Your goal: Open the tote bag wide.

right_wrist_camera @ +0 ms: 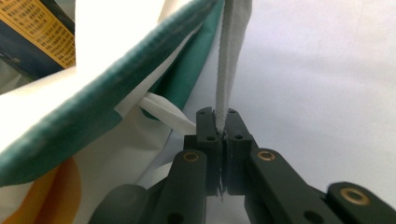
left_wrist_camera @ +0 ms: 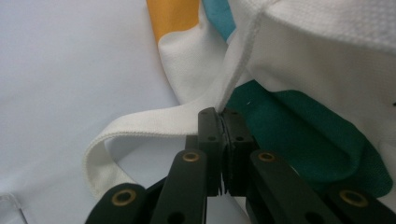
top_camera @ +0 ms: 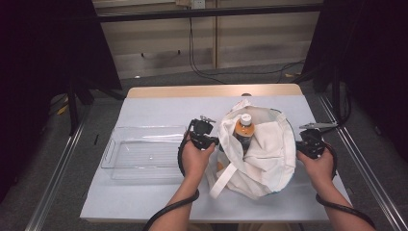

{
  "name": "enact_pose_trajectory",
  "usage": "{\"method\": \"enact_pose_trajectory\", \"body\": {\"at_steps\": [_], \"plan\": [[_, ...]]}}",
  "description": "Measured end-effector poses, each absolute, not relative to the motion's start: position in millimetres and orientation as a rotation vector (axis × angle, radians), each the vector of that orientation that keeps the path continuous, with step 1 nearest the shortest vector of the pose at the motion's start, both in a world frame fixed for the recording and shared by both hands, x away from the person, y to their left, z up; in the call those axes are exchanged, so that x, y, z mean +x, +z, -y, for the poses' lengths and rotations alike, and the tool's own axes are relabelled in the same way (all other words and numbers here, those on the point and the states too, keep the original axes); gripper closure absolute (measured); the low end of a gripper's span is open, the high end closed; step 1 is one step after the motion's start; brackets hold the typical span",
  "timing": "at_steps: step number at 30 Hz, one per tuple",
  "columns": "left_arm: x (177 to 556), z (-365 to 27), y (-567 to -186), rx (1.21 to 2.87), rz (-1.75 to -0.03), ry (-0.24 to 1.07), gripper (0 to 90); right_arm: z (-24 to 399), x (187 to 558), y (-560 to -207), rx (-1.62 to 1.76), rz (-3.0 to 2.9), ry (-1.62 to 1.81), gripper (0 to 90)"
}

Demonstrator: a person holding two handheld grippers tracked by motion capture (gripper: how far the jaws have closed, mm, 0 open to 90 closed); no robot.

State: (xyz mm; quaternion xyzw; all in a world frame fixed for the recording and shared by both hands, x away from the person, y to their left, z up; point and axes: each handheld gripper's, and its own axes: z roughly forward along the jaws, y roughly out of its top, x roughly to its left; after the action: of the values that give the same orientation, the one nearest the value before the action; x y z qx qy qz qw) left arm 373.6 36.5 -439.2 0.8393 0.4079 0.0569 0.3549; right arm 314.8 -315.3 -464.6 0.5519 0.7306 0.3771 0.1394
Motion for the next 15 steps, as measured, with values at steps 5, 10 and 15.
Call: {"method": "enact_pose_trajectory", "body": {"at_steps": [5,10,15], "plan": [[373,-39,-444,2.168,-1.055,0.133,90.0,315,315,-462,1.59,-2.097,1.128,86.7],[373,-38,-440,2.14,-1.058,0.125,90.0,314,316,-455,1.573,-2.085,1.138,79.9],[374,-42,-430,2.135,-1.036,0.136,87.1,316,319,-443,1.549,-2.049,1.17,69.2]]}}
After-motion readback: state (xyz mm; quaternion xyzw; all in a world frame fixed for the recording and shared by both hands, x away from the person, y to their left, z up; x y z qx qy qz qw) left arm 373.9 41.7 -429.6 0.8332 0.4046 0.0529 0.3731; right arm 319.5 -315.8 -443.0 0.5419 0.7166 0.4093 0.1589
